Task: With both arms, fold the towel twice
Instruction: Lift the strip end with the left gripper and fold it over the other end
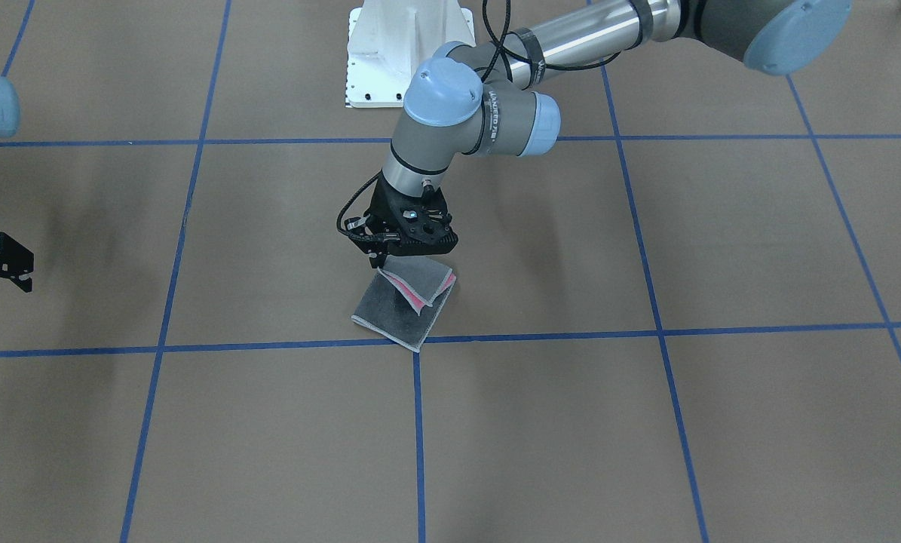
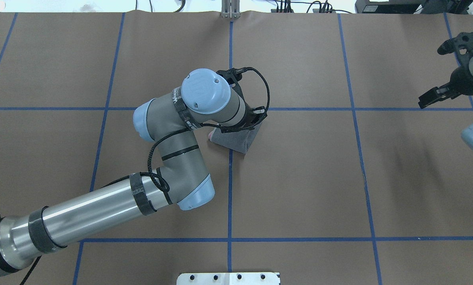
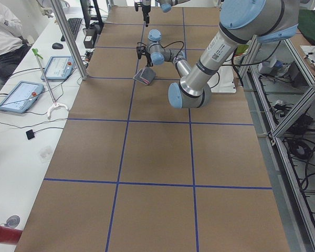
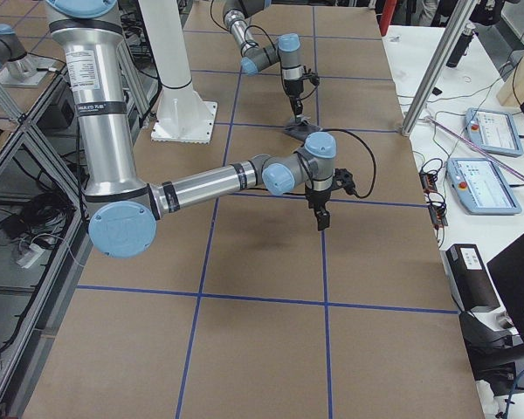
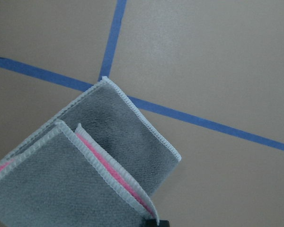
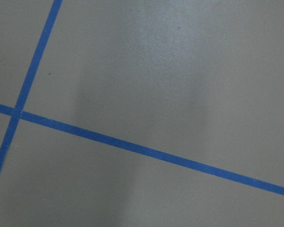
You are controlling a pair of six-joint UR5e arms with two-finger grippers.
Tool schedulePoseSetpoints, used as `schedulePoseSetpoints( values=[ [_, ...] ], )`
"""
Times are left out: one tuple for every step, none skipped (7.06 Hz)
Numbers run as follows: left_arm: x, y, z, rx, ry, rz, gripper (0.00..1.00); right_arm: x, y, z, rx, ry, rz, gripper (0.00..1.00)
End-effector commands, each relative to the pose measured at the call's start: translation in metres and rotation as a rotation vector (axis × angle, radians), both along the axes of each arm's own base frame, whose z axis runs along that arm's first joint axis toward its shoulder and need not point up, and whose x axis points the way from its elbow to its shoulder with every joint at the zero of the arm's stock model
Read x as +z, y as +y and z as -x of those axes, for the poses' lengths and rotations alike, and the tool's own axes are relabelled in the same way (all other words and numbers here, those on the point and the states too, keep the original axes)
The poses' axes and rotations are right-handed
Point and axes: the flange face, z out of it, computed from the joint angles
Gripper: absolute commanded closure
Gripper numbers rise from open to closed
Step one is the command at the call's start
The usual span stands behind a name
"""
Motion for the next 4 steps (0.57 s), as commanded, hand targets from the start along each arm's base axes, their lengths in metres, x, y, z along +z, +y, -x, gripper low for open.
schedulePoseSetpoints(
  values=[
    [-0.001,-0.019,0.012,-0.049,-0.013,0.006,1.0,0.001,0.0,0.0,0.001,0.0,0.002,0.01],
    [-0.005,-0.028,0.017,-0.063,-0.026,0.013,1.0,-0.001,0.0,0.001,0.001,-0.001,0.0,0.01],
    [-0.005,-0.035,0.014,-0.069,-0.041,0.025,1.0,-0.001,0.0,0.001,0.001,-0.001,0.0,0.01],
    [-0.01,-0.042,0.011,-0.076,-0.046,0.03,1.0,-0.002,-0.001,0.001,0.001,-0.002,-0.001,0.01]
  ],
)
